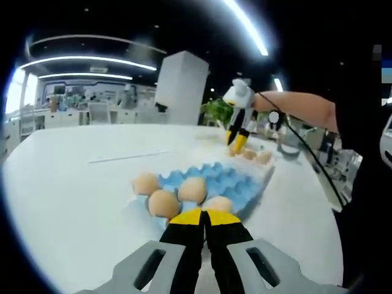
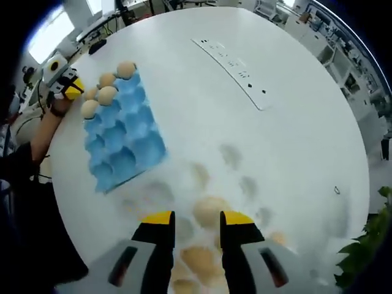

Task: Pick up the eggs on the table and place them into the egg tray on the table

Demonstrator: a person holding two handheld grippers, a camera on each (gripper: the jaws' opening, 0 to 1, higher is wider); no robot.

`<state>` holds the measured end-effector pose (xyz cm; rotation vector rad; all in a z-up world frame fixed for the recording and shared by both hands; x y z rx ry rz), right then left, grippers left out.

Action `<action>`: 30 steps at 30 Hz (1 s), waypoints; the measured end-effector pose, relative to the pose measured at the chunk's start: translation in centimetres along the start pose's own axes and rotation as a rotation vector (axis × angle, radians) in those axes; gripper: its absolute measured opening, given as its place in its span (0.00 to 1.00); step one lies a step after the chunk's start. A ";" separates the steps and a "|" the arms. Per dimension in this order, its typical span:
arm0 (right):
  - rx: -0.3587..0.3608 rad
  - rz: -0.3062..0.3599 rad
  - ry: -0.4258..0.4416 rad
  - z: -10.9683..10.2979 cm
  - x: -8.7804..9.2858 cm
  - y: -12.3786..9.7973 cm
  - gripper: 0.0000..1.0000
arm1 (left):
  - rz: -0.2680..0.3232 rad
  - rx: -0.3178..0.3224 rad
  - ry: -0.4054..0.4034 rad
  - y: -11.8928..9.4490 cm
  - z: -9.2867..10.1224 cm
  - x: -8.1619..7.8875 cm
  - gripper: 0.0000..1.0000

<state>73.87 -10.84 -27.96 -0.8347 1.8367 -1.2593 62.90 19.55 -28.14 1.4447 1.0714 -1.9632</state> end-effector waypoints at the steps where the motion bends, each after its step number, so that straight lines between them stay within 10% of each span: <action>1: 0.003 -0.004 0.006 0.3 0.2 0.1 0.30 | 0.000 0.000 -0.001 0.0 0.0 0.0 0.00; 19: -0.009 -0.050 0.041 2.0 0.5 1.9 0.25 | 0.000 0.002 0.003 0.1 0.3 0.0 0.00; 30: 0.062 -0.237 0.062 2.0 0.9 3.0 0.26 | -0.008 0.002 0.014 0.1 0.5 0.1 0.00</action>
Point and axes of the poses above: the point that each gripper's makers call its tool centre point, and the gripper's own axes: y roughly forward along the fingers, z roughly to its right, x roughly out of its underside, the point moved 1 cm from there along -y, roughly backward along the fingers, and after that the axes turned 14 degrees about -x, right-handed, at the moved point
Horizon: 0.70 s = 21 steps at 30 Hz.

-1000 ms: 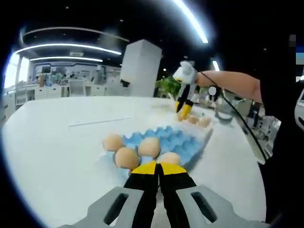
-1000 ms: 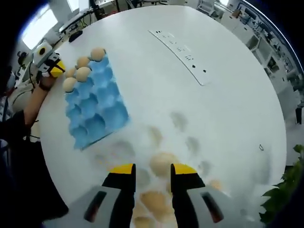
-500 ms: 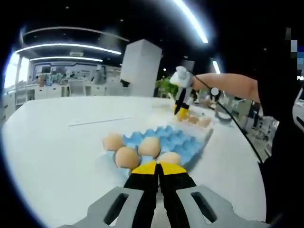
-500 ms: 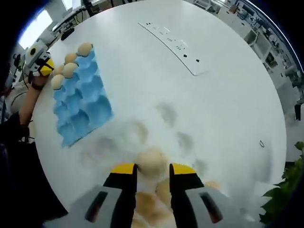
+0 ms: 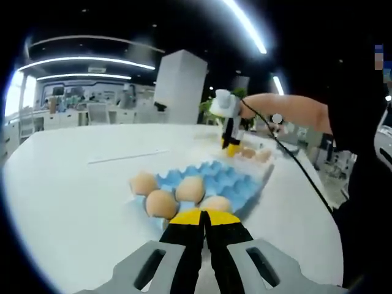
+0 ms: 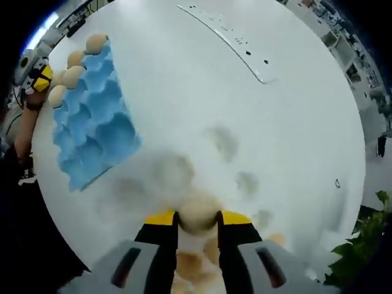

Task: Pick up the eggs on the table and place them into the egg tray on the table

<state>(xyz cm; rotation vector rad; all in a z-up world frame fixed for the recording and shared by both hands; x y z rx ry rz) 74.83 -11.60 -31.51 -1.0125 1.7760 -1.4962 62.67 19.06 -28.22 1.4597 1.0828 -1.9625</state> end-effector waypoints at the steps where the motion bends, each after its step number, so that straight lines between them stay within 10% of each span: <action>1: 0.007 -0.023 0.000 0.0 0.0 0.1 0.27 | 0.001 0.000 0.000 0.0 0.0 0.0 0.00; 6: -0.037 -0.136 0.028 -0.2 -0.1 0.6 0.27 | 0.012 -0.001 0.004 -0.1 0.0 -0.3 0.00; 21: -0.204 -0.054 0.023 -0.1 0.2 0.8 0.27 | 0.024 -0.012 0.019 -0.2 -0.3 -0.5 0.00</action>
Point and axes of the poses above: the point that each gripper's makers call its tool centre point, and the gripper's own axes: y roughly forward along the fingers, z roughly to its right, x roughly out of its underside, the point moved 1 cm from there along -y, roughly backward along the fingers, and after that the axes turned 14 degrees about -x, right-handed, at the moved point
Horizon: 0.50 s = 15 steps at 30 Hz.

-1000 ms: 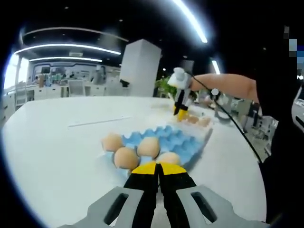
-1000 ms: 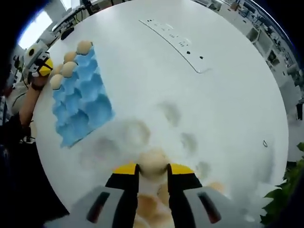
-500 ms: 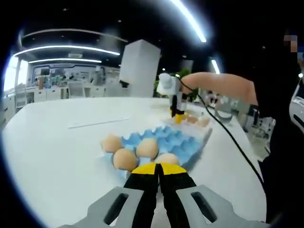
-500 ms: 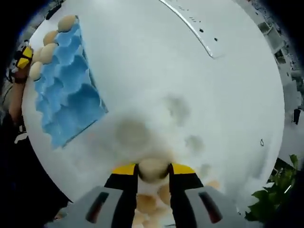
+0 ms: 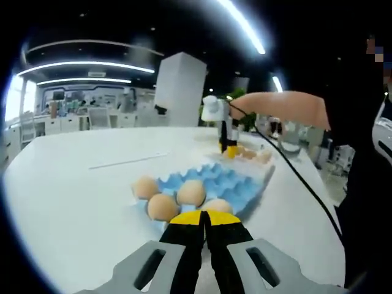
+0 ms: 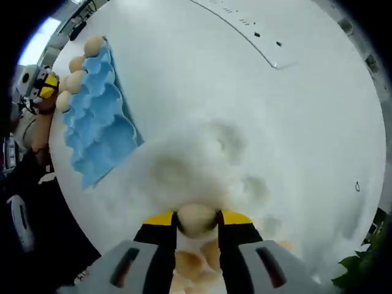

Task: Pick up the eggs on the table and place them into the egg tray on the table

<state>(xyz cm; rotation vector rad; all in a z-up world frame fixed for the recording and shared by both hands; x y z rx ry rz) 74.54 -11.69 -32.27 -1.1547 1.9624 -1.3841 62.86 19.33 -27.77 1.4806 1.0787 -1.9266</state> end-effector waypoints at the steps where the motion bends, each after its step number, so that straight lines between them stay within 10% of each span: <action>1: 0.000 0.003 -0.010 -0.1 0.0 0.0 0.27 | 0.007 0.000 0.000 0.0 0.0 -0.1 0.00; 15: 0.115 0.230 -0.050 -0.3 0.1 -0.3 0.26 | 0.003 -0.004 -0.015 0.1 -0.4 0.0 0.00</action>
Point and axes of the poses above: the point that each gripper's makers call its tool centre point, and the gripper's own axes: y roughly forward along the fingers, z roughly to its right, x roughly out of its underside, the point moved 1 cm from there along -y, roughly backward along the fingers, and after that the axes turned 14 degrees about -x, right-handed, at the moved point
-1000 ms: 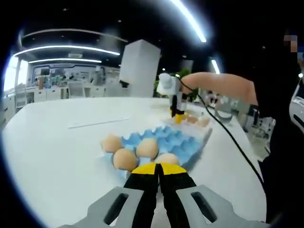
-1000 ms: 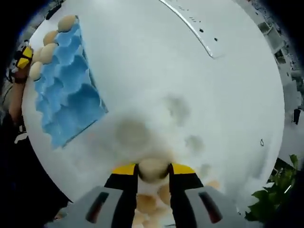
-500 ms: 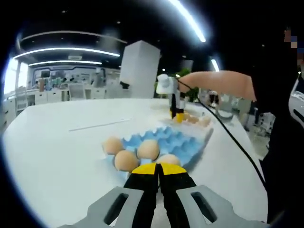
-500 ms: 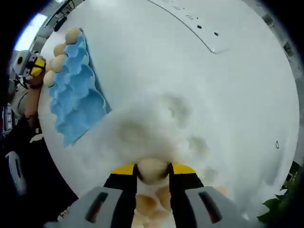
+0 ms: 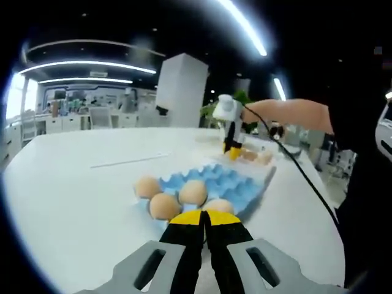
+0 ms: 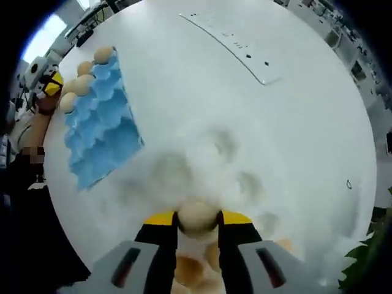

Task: Pick up the eggs on the table and place them into the egg tray on the table

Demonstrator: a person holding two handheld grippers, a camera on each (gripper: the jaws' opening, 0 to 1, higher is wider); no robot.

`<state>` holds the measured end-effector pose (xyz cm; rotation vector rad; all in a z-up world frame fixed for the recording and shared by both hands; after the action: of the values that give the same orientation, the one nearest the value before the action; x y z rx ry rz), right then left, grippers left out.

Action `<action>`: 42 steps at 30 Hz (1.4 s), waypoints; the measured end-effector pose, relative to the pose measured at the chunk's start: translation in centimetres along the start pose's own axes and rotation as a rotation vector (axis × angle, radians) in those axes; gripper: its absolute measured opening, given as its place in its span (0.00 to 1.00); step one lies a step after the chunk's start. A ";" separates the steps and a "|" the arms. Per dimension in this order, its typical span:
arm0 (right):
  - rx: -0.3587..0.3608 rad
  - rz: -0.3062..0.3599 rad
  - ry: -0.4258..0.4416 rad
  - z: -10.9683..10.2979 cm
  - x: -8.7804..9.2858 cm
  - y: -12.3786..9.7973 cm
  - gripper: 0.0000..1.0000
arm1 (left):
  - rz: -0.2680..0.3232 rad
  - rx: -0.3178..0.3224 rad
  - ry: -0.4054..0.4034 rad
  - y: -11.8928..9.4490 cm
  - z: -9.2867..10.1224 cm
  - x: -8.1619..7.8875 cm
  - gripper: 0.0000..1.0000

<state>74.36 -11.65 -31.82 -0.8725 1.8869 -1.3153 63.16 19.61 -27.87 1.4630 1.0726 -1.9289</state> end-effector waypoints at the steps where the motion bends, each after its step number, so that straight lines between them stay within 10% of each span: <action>1: 0.007 0.018 -0.009 0.0 0.0 -0.1 0.26 | -0.001 0.000 0.000 0.0 0.0 0.0 0.00; 8: 0.106 0.142 -0.034 -0.2 0.2 -0.8 0.26 | 0.000 -0.007 -0.015 0.0 -0.4 0.0 0.00; 21: 0.131 0.156 -0.072 -2.3 -0.3 -2.9 0.26 | 0.024 -0.006 -0.019 -0.5 -0.2 -0.3 0.00; 42: 0.075 0.160 -0.157 -7.0 -6.6 -3.2 0.26 | 0.013 0.030 -0.031 -0.6 0.4 0.0 0.00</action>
<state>72.73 -3.54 -25.91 -0.7477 1.7363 -1.1786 62.54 19.63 -27.65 1.4475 1.0221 -1.9603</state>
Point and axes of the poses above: the point that each gripper's makers call its tool centre point, and the gripper's own axes: y roughly forward along the fingers, z roughly to its right, x roughly out of its underside, the point moved 1 cm from there along -y, roughly backward along the fingers, and after that the axes turned 14 degrees about -x, right-handed, at the moved point
